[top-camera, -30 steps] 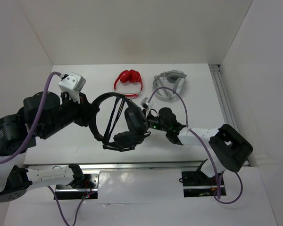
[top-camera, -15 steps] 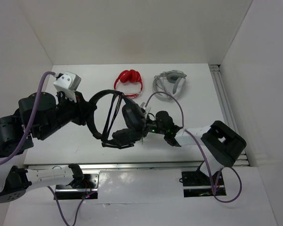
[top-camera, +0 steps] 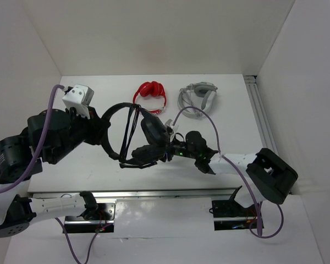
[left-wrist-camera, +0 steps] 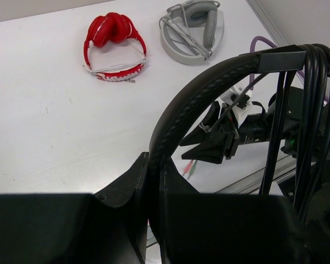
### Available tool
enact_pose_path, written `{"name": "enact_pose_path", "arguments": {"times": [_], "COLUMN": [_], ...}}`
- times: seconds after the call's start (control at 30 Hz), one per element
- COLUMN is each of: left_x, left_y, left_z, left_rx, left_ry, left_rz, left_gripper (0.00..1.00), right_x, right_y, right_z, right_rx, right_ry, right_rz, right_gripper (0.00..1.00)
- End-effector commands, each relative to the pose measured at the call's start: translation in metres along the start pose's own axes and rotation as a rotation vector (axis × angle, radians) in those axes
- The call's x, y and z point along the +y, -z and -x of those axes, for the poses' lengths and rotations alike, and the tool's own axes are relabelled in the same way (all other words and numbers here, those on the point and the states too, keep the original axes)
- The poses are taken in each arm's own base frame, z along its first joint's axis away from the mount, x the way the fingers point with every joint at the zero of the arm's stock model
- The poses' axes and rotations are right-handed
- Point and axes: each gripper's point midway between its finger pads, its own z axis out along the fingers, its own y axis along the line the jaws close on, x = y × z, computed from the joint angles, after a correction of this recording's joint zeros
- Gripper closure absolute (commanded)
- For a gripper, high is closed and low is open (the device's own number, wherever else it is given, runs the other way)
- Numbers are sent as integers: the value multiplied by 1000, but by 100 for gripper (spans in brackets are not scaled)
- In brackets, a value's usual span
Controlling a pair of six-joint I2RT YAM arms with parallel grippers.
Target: Wrap the headphones
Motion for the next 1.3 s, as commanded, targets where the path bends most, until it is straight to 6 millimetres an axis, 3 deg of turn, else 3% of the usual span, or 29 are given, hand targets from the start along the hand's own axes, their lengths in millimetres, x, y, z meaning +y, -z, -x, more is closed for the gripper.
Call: {"name": "enact_pose_path", "arguments": {"times": [0.0, 0.23, 0.3, 0.5, 0.6, 0.87, 1.27], "left_x": [-2, 0, -4, -5, -5, -5, -8], "left_y": [6, 14, 14, 12, 10, 8, 15], "left_z": [29, 33, 32, 28, 23, 22, 27], "left_rx": [-117, -131, -124, -112, -102, -102, -125], "left_ry": [95, 113, 111, 106, 109, 109, 134], "left_rz": [-8, -18, -36, -41, -37, -37, -68], "left_gripper": [100, 100, 100, 100, 100, 100, 100], "right_x": [8, 3, 1, -5, -2, 9, 4], "right_y": [2, 2, -4, -15, -19, -19, -28], "right_z": [11, -9, -3, 7, 18, 31, 8], "right_rx": [-45, -16, -32, -63, -93, -137, -129], "right_ry": [18, 5, 11, 13, 16, 2, -50], "right_rz": [14, 4, -1, -13, -4, 47, 35], "right_gripper": [59, 64, 64, 53, 40, 34, 35]}}
